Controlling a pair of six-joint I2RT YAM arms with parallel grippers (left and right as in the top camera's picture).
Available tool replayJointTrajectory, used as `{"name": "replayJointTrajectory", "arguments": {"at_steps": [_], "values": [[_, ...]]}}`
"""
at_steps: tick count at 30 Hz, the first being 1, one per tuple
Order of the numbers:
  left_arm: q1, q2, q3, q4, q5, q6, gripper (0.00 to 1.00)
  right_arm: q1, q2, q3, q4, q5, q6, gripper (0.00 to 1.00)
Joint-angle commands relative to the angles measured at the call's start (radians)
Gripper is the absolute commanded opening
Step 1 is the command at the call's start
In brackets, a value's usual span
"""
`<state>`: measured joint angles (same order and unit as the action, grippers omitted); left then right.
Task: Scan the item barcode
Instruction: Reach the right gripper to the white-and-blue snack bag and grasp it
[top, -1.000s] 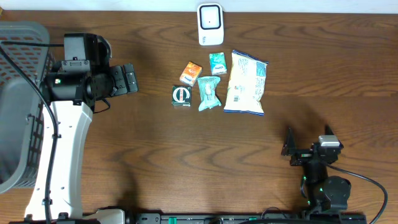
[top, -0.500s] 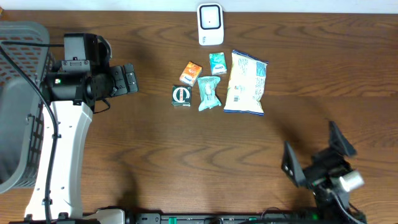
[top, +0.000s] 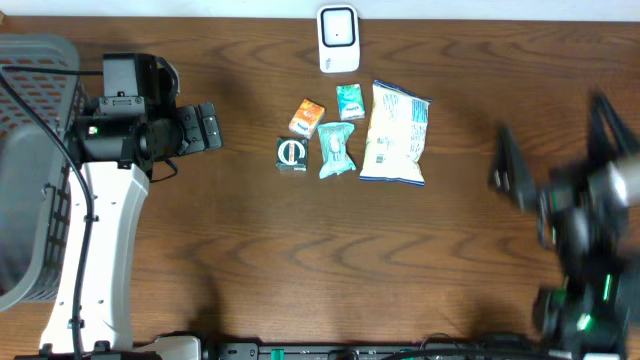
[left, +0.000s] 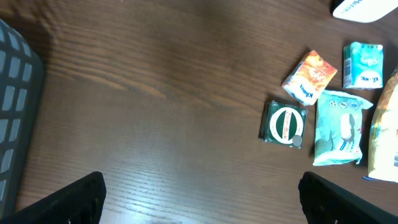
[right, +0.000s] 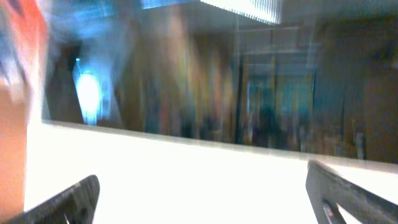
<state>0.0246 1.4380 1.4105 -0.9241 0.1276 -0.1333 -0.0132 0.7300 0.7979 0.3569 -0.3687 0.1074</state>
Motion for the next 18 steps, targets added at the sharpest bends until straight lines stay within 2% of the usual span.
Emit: {"name": "replayJointTrajectory", "arguments": {"at_steps": [1, 3, 5, 7, 10, 14, 18], "values": [[0.003, -0.001, 0.002, -0.003, -0.009, 0.002, 0.98, 0.001, 0.256, 0.257, -0.309, -0.108, -0.136, 0.99], [0.003, -0.001, 0.002, -0.003, -0.009, 0.002, 0.98, 0.001, 0.397, 0.412, -0.535, -0.136, -0.143, 0.99], [0.003, -0.001, 0.002, -0.003, -0.009, 0.002, 0.98, 0.001, 0.555, 0.560, -0.750, -0.251, -0.135, 0.99], [0.003, 0.000, 0.002, -0.003, -0.009, 0.002, 0.97, 0.001, 0.639, 0.612, -0.865, -0.357, -0.130, 0.99], [0.003, -0.001, 0.002, -0.003, -0.009, 0.002, 0.98, 0.001, 0.726, 0.613, -0.941, -0.431, -0.130, 0.99], [0.003, 0.000, 0.002, -0.003, -0.009, 0.002, 0.98, 0.002, 0.833, 0.613, -0.973, -0.370, -0.129, 0.99], [0.003, -0.001, 0.002, -0.003, -0.009, 0.002, 0.98, 0.000, 0.931, 0.613, -0.977, -0.209, 0.028, 0.99]]}}
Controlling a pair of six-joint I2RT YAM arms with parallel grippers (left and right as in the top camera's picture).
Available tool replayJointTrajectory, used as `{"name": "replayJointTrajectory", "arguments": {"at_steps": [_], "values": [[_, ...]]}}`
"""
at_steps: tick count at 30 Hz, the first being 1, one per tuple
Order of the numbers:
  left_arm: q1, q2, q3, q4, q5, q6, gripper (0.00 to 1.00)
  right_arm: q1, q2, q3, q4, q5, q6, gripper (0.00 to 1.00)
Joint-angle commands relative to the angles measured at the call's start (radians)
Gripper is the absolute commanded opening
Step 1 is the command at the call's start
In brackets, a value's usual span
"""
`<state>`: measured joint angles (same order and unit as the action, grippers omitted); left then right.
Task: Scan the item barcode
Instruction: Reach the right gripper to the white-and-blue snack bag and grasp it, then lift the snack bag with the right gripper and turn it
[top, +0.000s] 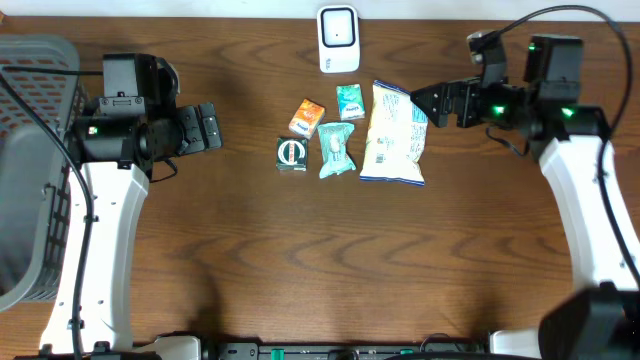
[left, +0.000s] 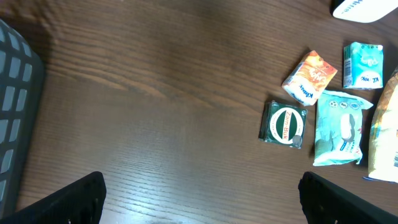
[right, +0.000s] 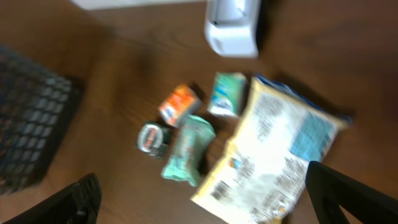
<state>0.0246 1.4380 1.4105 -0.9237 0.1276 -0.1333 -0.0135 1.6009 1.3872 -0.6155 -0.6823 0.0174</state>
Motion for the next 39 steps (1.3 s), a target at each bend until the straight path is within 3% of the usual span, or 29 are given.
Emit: {"name": "replayJointTrajectory", "arguments": {"at_steps": [1, 4, 7, 9, 14, 19, 23, 26, 28, 30, 32, 39], "values": [[0.003, 0.000, 0.002, -0.003, -0.009, 0.002, 0.98, -0.001, 0.089, 0.023, -0.004, 0.142, 0.161, 0.99], [0.003, -0.001, 0.002, -0.003, -0.009, 0.002, 0.98, -0.001, 0.178, 0.023, 0.010, 0.156, 0.188, 0.99], [0.003, -0.001, 0.002, -0.003, -0.009, 0.002, 0.98, -0.002, 0.252, 0.023, 0.015, 0.158, 0.188, 0.78], [0.003, -0.001, 0.002, -0.003, -0.009, 0.002, 0.98, -0.005, 0.295, 0.023, 0.022, 0.161, 0.188, 0.76], [0.003, 0.000, 0.002, -0.003, -0.009, 0.002, 0.98, -0.006, 0.395, 0.023, 0.026, 0.159, 0.182, 0.87], [0.003, -0.001, 0.002, -0.003, -0.009, 0.002, 0.98, -0.016, 0.490, 0.023, 0.064, 0.051, 0.112, 0.87], [0.003, 0.000, 0.002, -0.003, -0.009, 0.002, 0.98, -0.022, 0.586, 0.023, 0.151, -0.164, 0.079, 0.80], [0.003, -0.001, 0.002, -0.003, -0.009, 0.002, 0.98, -0.022, 0.645, 0.023, 0.183, -0.248, 0.082, 0.65], [0.003, -0.001, 0.002, -0.003, -0.009, 0.002, 0.98, -0.022, 0.657, 0.023, 0.186, -0.272, 0.082, 0.42], [0.003, 0.000, 0.002, -0.003, -0.009, 0.002, 0.98, -0.022, 0.653, 0.024, 0.187, -0.275, 0.083, 0.28], [0.003, -0.001, 0.002, -0.003, -0.009, 0.002, 0.98, -0.023, 0.634, 0.026, 0.189, -0.298, 0.083, 0.01], [0.003, 0.000, 0.002, -0.003, -0.009, 0.002, 0.98, -0.025, 0.443, 0.026, 0.191, -0.319, 0.027, 0.01]]}}
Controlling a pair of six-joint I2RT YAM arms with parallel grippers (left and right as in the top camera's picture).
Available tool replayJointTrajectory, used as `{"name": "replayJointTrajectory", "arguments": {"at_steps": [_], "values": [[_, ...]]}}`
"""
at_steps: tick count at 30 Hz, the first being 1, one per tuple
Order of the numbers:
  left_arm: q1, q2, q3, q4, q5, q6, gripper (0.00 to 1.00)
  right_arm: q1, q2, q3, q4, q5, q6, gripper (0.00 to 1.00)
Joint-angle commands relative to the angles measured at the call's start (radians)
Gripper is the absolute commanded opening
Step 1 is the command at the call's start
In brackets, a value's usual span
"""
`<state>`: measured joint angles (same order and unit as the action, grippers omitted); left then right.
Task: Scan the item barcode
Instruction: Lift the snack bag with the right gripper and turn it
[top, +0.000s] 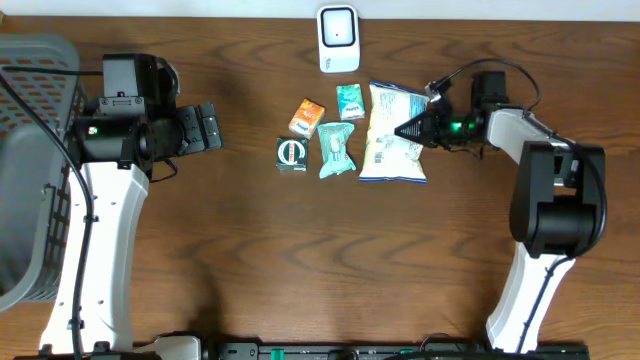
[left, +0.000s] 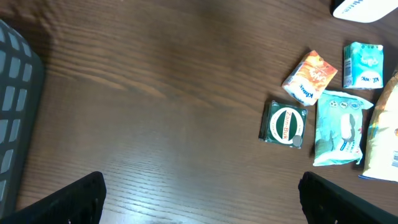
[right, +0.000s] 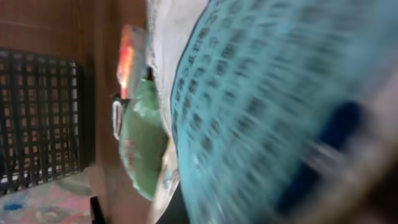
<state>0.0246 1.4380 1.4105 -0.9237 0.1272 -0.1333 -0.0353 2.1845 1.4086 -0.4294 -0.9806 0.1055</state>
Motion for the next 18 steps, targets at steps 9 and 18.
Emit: {"name": "replayJointTrajectory", "arguments": {"at_steps": [9, 18], "values": [[0.003, -0.001, 0.002, -0.003, -0.009, 0.002, 0.97, -0.002, -0.478, 0.004, -0.014, 0.040, -0.201, 0.01], [0.003, 0.000, 0.002, -0.003, -0.009, 0.002, 0.98, 0.019, -0.477, 0.001, -0.173, 0.206, -0.200, 0.01]]}}
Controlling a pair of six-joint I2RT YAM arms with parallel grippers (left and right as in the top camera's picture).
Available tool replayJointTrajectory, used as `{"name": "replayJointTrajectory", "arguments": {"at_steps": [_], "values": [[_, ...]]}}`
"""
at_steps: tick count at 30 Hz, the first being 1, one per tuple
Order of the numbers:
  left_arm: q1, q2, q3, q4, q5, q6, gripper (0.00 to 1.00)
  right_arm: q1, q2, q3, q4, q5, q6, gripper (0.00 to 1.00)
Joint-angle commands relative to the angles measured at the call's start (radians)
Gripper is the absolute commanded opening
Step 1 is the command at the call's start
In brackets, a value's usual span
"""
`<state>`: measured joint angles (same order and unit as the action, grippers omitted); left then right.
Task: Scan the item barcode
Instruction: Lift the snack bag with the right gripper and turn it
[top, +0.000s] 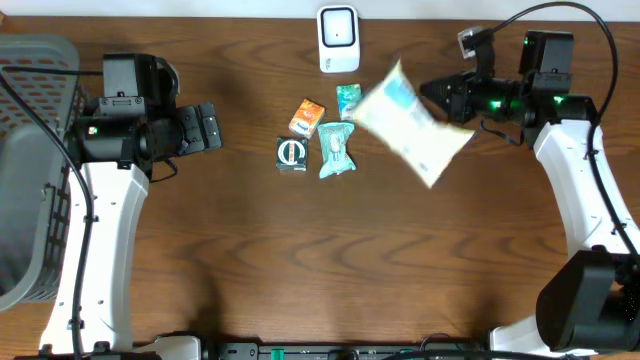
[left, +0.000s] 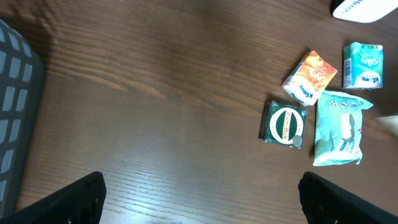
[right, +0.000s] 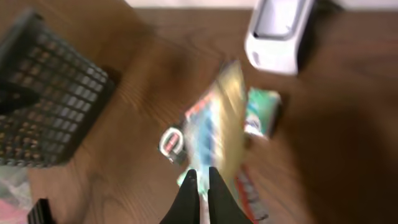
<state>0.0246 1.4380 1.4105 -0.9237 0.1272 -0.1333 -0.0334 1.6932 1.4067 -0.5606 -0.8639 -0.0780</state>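
Note:
A white, blue and yellow snack bag (top: 411, 124) hangs tilted and blurred above the table, with my right gripper (top: 447, 99) shut on its right edge. In the right wrist view the bag (right: 221, 102) stands edge-on beyond the closed fingertips of my right gripper (right: 200, 177). The white barcode scanner (top: 338, 38) stands at the table's far edge, and the right wrist view shows the scanner (right: 280, 28) beyond the bag. My left gripper (top: 210, 127) is open at the left, its fingers (left: 69, 200) wide apart with nothing between them.
An orange packet (top: 307, 117), a small teal packet (top: 349, 100), a dark green round-logo packet (top: 291, 153) and a teal wipes pack (top: 336, 150) lie left of the bag. A grey basket (top: 30, 150) stands at the left edge.
My right gripper was low at the bag's right edge, with the bag lying on the table. Now it holds the bag lifted and tilted in the air. The left arm has not moved.
My right arm was blurred at the lower right, its camera facing the room. Then it stood open above the table, right of the lying bag. Then it was down at the bag's edge. Now the bag is off the table in its grip.

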Motion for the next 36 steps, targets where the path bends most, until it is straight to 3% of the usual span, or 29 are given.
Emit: {"name": "replayJointTrajectory", "arguments": {"at_steps": [1, 3, 7, 9, 13, 15, 23, 26, 28, 30, 36], "values": [[0.003, -0.001, 0.002, -0.003, -0.009, 0.002, 0.98, 0.024, 0.024, 0.003, -0.065, 0.120, -0.017, 0.01], [0.003, 0.000, 0.002, -0.003, -0.009, 0.002, 0.98, 0.029, 0.043, 0.003, -0.086, 0.202, 0.003, 0.01], [0.003, 0.000, 0.002, -0.003, -0.009, 0.002, 0.98, 0.028, 0.074, 0.003, -0.094, 0.342, 0.002, 0.17], [0.003, -0.001, 0.002, -0.003, -0.009, 0.002, 0.98, 0.027, 0.077, 0.003, -0.094, 0.370, -0.023, 0.30], [0.003, -0.001, 0.002, -0.003, -0.009, 0.002, 0.98, 0.018, 0.077, 0.003, -0.070, 0.494, -0.036, 0.91], [0.003, 0.000, 0.002, -0.003, -0.009, 0.002, 0.98, 0.002, 0.088, 0.003, -0.053, 0.494, -0.035, 0.99], [0.003, 0.000, 0.002, -0.003, -0.009, 0.002, 0.98, -0.025, 0.241, 0.003, -0.026, 0.372, -0.039, 0.99], [0.003, 0.000, 0.002, -0.003, -0.009, 0.002, 0.98, -0.025, 0.318, 0.003, -0.035, 0.217, -0.084, 0.90], [0.003, -0.001, 0.002, -0.003, -0.009, 0.002, 0.98, -0.025, 0.342, 0.003, -0.054, 0.145, -0.108, 0.90], [0.003, -0.001, 0.002, -0.003, -0.009, 0.002, 0.98, -0.025, 0.349, 0.003, -0.097, 0.124, -0.110, 0.92], [0.003, -0.001, 0.002, -0.003, -0.009, 0.002, 0.98, -0.024, 0.277, 0.004, -0.298, 0.097, -0.110, 0.79]]}}
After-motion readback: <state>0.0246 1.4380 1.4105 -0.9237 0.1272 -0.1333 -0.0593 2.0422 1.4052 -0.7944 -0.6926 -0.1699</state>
